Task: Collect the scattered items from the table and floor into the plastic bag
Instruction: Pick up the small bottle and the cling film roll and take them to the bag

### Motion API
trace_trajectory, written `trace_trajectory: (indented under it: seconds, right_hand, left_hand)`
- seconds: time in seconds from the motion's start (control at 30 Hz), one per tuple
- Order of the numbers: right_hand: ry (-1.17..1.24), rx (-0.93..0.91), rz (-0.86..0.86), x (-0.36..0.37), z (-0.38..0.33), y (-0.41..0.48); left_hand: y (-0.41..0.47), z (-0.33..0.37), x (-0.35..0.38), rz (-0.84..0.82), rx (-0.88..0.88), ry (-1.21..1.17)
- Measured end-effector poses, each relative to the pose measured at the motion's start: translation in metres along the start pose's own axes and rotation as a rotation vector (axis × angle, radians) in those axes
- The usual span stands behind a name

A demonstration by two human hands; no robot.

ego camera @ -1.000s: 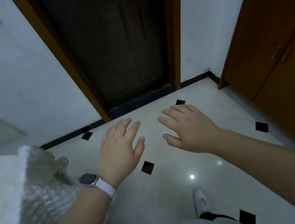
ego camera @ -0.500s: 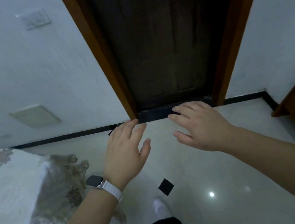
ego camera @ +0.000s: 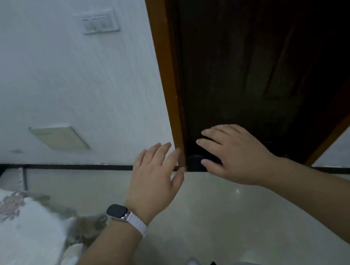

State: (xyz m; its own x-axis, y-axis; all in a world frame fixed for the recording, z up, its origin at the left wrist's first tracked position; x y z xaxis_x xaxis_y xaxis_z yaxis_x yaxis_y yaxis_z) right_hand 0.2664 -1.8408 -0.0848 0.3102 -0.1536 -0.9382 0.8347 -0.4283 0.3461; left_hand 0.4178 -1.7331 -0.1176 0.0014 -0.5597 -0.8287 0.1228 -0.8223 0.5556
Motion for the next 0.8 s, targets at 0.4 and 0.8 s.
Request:
trace_trajectory:
  seconds: [0.4, 0.8]
  right_hand:
    - [0.153, -0.215, 0.015, 0.09, 0.007, 0.172]
    - [0.39, -0.512, 0.112, 0.156, 0.032, 0.367]
  left_hand:
    - [0.05, -0.141, 0.031, 0.084, -0.279, 0.159]
    - [0.135, -0.229, 0.055, 0.016, -0.613, 0.456]
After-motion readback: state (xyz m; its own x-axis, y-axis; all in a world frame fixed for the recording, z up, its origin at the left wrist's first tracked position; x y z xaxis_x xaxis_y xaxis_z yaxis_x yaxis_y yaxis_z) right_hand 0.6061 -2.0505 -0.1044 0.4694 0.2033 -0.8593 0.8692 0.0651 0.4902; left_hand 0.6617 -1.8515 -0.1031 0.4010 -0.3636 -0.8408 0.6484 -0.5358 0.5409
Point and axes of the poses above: each hand's wrist, its own y-axis towards the middle knuckle, its own x-axis out of the palm, z = x × y, the point moved 5 cm from there along y, towards the middle knuckle, and after that the axes turned 12 degrees about z, right-handed, at the moved point
